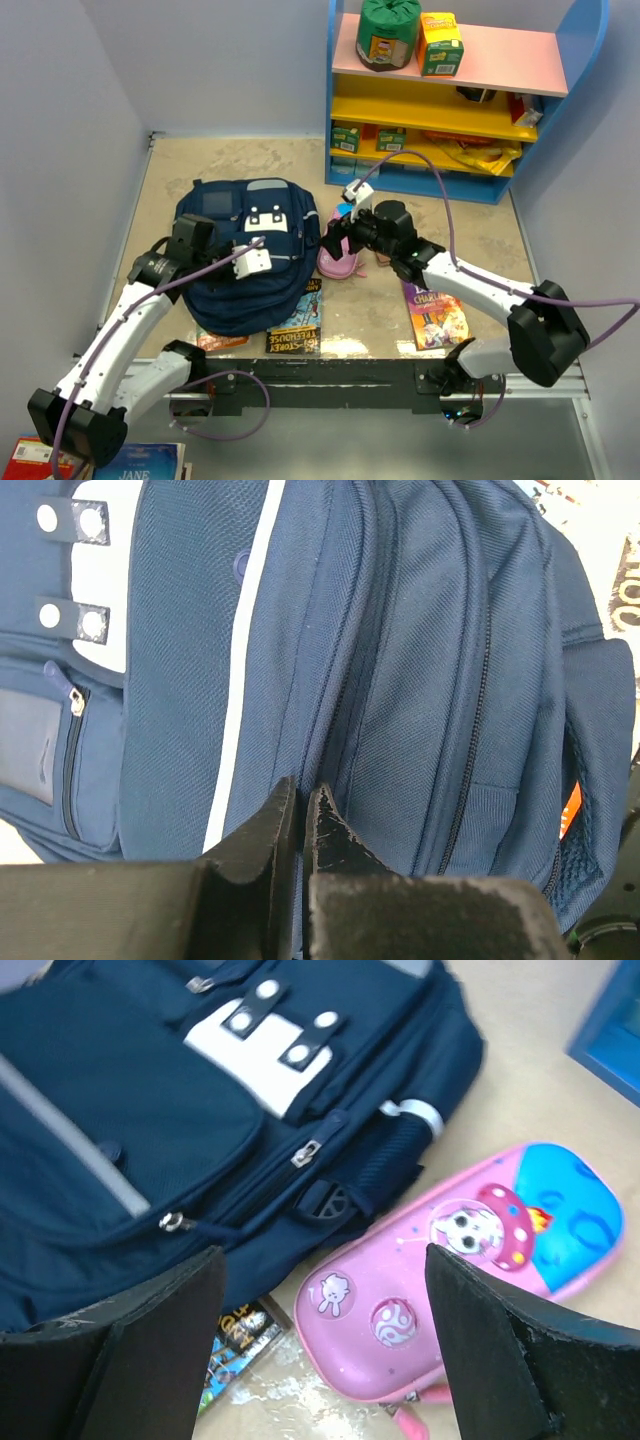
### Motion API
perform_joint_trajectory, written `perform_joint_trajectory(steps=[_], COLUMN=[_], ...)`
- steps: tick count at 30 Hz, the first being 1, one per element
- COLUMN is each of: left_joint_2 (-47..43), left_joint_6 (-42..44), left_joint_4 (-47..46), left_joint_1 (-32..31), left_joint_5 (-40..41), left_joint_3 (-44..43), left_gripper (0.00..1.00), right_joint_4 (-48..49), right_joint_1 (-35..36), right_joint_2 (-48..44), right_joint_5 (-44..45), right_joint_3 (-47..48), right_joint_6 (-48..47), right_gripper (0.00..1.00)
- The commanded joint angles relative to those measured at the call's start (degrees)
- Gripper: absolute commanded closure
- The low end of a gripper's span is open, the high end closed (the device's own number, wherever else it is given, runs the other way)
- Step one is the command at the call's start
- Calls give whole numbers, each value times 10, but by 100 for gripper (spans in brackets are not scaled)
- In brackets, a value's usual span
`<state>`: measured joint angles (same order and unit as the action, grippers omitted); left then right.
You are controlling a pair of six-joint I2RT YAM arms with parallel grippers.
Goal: Pack the student bag
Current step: Move the student bag to the center of the board.
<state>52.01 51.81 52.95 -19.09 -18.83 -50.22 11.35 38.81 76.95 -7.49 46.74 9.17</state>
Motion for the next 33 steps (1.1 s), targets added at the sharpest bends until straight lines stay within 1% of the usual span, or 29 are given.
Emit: perform_joint_trajectory(steps=[1,5,9,12,14,16,20,22,28,33], left_joint_2=[-25,-24,-20,-18,-17,-16,-17,-18,-16,-16], left_joint_6=[-16,-21,-24,-24,-26,-26,-30,-31,-30,-25], left_joint_4=[-55,-57,-65,-64,-65,-65,-63,-61,-55,-50], left_joint_1=[2,2,2,2,2,2,2,2,2,2], left_joint_5=[33,45,49,51,54,55,49,44,42,37], left_joint_3=[10,14,17,13,12,8,5,6,6,12], left_gripper=[100,100,100,100,100,100,100,100,100,100], right_joint_4=[111,32,21,42,43,53,68,78,138,167], right_joint_1=[2,26,36,43,52,66,71,73,73,73], right_joint_2=[22,64,94,122,133,144,168,174,170,181], right_joint_5=[-117,-149,-175,-158,-173,-159,-140,-131,-122,-140], right_joint_3=[4,50,62,66,73,68,72,67,37,34], right_joint_6=[-115,-239,-283,-272,-271,-279,-287,-296,-306,-309], right_gripper=[17,21,20,20,21,21,23,27,29,34])
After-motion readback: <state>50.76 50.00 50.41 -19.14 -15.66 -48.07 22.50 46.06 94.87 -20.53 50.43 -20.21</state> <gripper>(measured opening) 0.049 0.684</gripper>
